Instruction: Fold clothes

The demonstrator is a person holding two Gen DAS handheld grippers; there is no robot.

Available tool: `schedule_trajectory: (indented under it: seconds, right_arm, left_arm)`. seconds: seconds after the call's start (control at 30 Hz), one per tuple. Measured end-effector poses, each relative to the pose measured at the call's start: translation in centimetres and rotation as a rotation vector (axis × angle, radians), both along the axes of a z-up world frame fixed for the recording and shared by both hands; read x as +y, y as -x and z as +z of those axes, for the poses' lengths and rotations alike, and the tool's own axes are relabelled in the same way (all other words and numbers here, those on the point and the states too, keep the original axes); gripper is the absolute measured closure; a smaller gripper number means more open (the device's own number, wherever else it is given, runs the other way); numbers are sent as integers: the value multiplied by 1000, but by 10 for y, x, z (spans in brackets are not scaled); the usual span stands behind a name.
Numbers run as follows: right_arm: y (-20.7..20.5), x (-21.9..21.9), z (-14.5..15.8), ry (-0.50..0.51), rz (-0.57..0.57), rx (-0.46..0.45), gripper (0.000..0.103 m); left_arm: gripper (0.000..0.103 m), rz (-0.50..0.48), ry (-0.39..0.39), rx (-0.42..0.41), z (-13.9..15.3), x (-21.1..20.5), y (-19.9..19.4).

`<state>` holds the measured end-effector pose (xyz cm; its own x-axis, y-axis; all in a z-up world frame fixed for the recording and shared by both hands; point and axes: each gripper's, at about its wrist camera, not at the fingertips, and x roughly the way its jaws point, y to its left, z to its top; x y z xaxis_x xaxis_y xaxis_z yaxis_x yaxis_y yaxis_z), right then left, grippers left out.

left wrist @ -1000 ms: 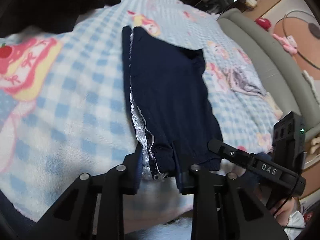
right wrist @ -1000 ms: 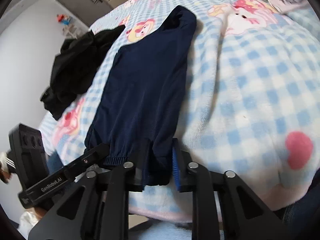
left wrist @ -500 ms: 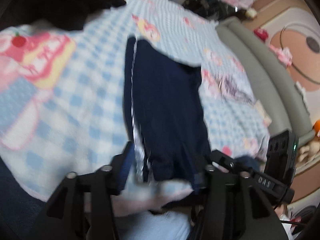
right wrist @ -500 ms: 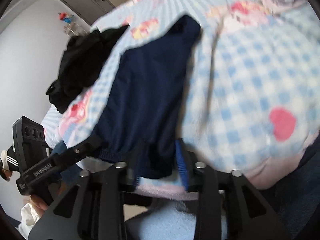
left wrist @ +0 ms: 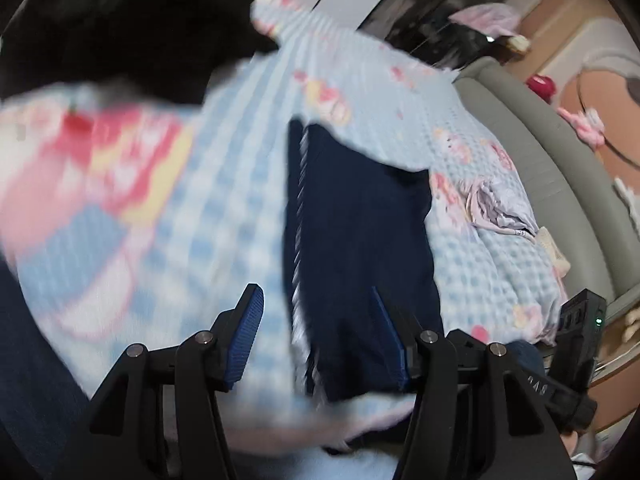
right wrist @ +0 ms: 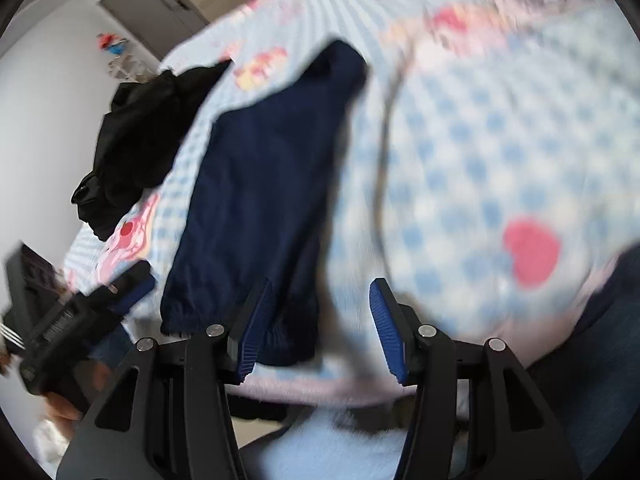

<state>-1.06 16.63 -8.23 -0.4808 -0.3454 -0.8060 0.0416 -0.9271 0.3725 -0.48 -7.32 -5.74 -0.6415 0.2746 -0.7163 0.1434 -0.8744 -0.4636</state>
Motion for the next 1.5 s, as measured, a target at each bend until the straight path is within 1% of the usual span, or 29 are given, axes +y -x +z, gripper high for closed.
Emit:
schedule_trajectory:
  seconds: [0.07,0.1,0.13,0.17,0.2,0.23,0.33,0.4,0.47,0.5,0.57,0.6,0.67,0.73,0.8,0.83,0.87,0.9,1.0,1.03,1.1,1.17,1.23,1.27,1.33,1.37,1.4,1.47,1.5]
  right_arm:
    - [5,-9,-5,-34,31,12,51]
    - [8,-14,-14,-68,48,-13,51]
    - [9,-16,-23,-128,53,-51,51]
    - [8,-13,-26,-142,44,-65,51]
    - [6,-8,-26,-131,31,-68,51]
    - [4,-2,-25,-120,19,-71,51]
    - [0,9,-12,-63,-17,-21,48]
    - [-2,9,-8,-35,-4,14,48]
    - [-2,3,-12,-24,26,6,48]
    - [-1,0,-17,-38,45,-17,48]
    - [-3,-9,-27,-116,59,-49,49]
    - [-4,-7,-27,-114,56,-53,48]
    - [-6,0,-22,-60,89,-53,48]
    - [-10,5,-12,-47,60,-7,48]
    - [-11,2,-9,-32,74,18,49]
    - [-11,0,-8,-24,85,28,52]
    - [-12,-5,-10,-16,108,32,72]
    - [-13,-8,-11,-20,130,37,78]
    - [-11,-19,-21,-65,181,0,82]
    - [-10,-17,-25,-64,176,-26,82]
    - [-8,-11,-31,-46,163,-67,82]
    - [-9,-2,-31,-5,148,-77,82]
    - [-10,1,-27,19,145,-63,81]
    - [-11,2,-25,38,151,-53,77]
    - [-12,3,-20,82,172,-32,70]
    - [-12,2,-21,96,183,-30,60]
    - [-12,0,-23,105,194,-32,56]
    - [-13,-5,-30,101,218,-43,56]
    - [-13,-9,-34,98,234,-53,59]
  left_arm:
    - [46,-61,14,-46,-6,10,17]
    - [46,-73,20,-74,-11,12,24]
    - [46,-59,58,-104,-17,12,26]
    - [47,-39,104,-135,-23,13,26]
    - [47,-19,150,-165,-29,13,26]
    - [47,-5,162,-175,-34,10,22]
    - [47,-5,48,-132,-34,-1,10]
    - [47,-59,15,-89,-27,7,7]
    - [46,-118,-12,-47,-20,17,4]
    - [46,-106,52,-78,-24,20,4]
    - [53,-53,229,-174,-35,27,6]
    - [53,-52,223,-176,-36,26,5]
    - [54,-65,153,-151,-32,22,3]
    - [55,-78,82,-125,-29,19,1]
    - [54,-91,11,-100,-26,15,-2]
    - [54,-97,-24,-87,-24,13,-3]
    - [55,-101,-5,-113,-29,17,0]
    - [55,-104,30,-151,-35,22,4]
    - [59,-61,28,-196,-41,13,5]
    - [59,-46,24,-209,-43,9,5]
    - [58,-34,11,-205,-42,4,1]
    - [58,-36,-31,-184,-42,2,-5]
    - [60,-50,-83,-155,-40,-1,-10]
    - [59,-79,-128,-133,-37,0,-12]
    - [55,-116,-192,-123,-39,4,-9]
    - [52,-126,-200,-138,-42,7,-8]
    - [52,-136,-200,-158,-46,10,-7]
    - [52,-155,-233,-205,-58,16,-4]
    - [55,-157,-233,-209,-58,17,-5]
